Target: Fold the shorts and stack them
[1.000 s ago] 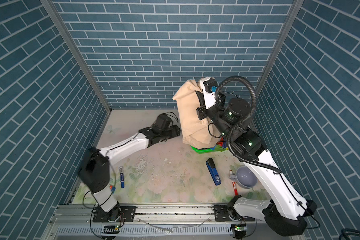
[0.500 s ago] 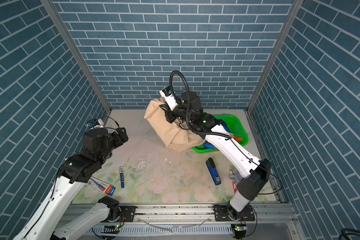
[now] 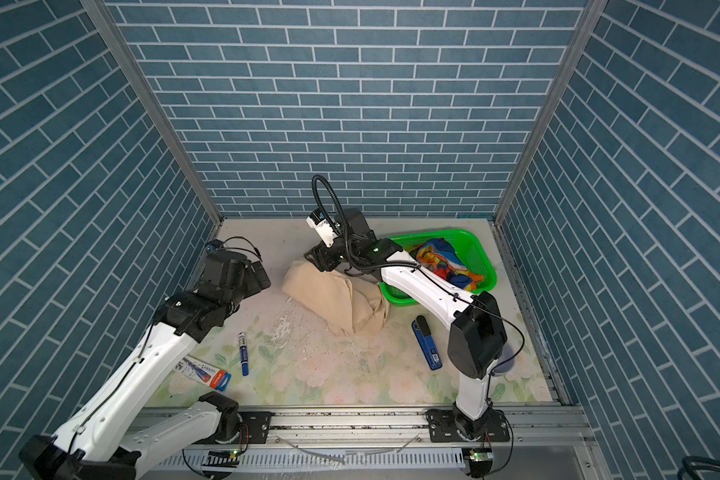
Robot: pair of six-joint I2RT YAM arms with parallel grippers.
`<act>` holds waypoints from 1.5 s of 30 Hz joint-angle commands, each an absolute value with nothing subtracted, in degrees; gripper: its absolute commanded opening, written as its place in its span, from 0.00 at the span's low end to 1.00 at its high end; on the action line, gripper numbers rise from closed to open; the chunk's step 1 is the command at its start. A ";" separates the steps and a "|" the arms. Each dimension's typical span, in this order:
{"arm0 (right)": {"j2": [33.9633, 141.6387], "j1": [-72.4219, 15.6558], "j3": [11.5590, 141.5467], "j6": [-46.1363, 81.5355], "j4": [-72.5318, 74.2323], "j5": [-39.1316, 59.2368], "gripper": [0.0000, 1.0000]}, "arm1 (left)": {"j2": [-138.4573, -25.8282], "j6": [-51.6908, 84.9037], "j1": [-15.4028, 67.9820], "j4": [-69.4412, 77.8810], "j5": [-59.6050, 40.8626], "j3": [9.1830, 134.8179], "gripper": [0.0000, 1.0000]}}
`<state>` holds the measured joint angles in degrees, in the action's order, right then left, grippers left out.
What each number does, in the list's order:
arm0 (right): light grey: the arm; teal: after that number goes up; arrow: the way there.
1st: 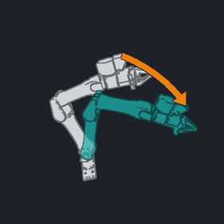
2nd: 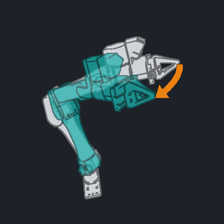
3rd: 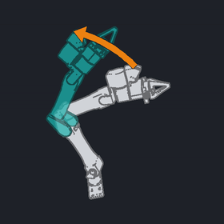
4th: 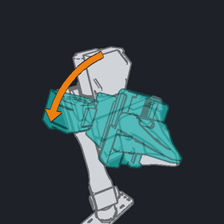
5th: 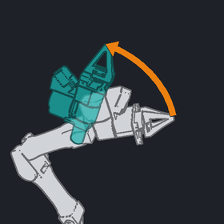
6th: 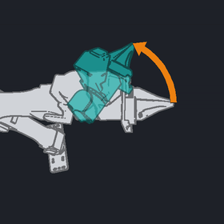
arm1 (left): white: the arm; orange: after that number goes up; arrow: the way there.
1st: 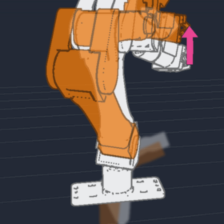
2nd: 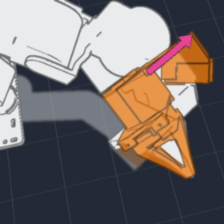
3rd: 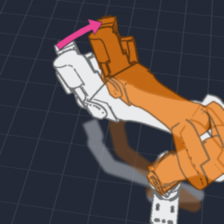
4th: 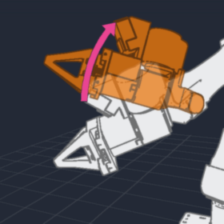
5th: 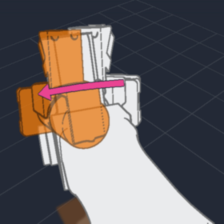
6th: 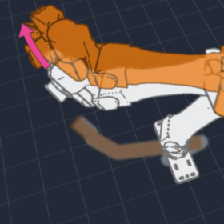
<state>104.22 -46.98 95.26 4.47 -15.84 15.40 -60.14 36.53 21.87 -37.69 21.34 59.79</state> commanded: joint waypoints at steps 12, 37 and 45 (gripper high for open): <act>83.59 -35.20 78.57 18.29 -31.33 -5.15 0.92 | -78.36 34.21 21.42 -16.56 7.96 53.33 0.91; 72.95 -16.02 56.63 51.27 -43.35 -5.45 0.99 | -93.21 33.98 21.85 -3.10 -3.87 55.12 0.84; 79.33 -8.09 53.39 51.96 -30.83 0.00 0.95 | -93.58 34.32 21.88 -1.80 -3.94 53.44 0.84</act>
<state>75.83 -9.43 52.56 50.00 -35.18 -1.19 -94.39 34.68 21.71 -2.50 -3.14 54.72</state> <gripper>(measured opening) 0.955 0.842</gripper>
